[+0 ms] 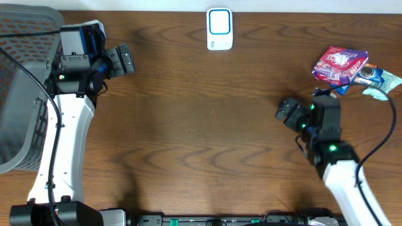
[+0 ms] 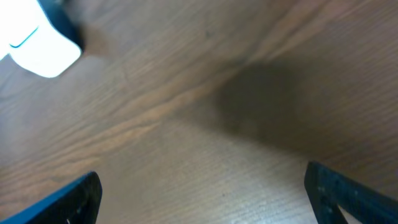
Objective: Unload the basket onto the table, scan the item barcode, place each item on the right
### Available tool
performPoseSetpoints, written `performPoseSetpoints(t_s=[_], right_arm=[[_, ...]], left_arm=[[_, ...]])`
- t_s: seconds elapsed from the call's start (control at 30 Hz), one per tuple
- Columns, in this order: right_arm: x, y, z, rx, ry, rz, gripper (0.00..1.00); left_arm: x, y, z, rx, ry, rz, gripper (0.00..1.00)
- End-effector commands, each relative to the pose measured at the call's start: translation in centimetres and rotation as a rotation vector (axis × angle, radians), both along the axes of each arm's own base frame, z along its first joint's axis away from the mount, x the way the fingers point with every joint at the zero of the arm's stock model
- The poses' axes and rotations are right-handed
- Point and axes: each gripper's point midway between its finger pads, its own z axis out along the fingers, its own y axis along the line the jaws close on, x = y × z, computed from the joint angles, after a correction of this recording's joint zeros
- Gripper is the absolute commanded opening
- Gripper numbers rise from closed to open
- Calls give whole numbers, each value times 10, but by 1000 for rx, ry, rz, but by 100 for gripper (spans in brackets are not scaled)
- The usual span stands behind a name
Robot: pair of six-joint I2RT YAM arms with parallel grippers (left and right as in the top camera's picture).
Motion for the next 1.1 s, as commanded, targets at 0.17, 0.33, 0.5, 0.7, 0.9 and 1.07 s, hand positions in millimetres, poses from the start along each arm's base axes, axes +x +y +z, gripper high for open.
performPoseSetpoints(t_s=[0.17, 0.33, 0.5, 0.7, 0.9, 1.07], right_arm=[[-15, 20, 0, -116, -280, 234, 99], [-36, 18, -5, -132, -354, 235, 99], [-51, 17, -1, -160, -454, 240, 99], [-62, 16, -2, -171, -468, 242, 99], [-68, 12, -2, -193, -463, 235, 99], [-77, 10, -11, -195, -424, 232, 99]], left_arm=[[0, 2, -5, 8, 13, 6, 98], [0, 2, -5, 8, 13, 6, 98], [0, 2, -5, 8, 13, 6, 98], [0, 2, -5, 8, 13, 6, 98], [0, 2, -5, 8, 13, 6, 98], [0, 2, -5, 8, 13, 6, 98]])
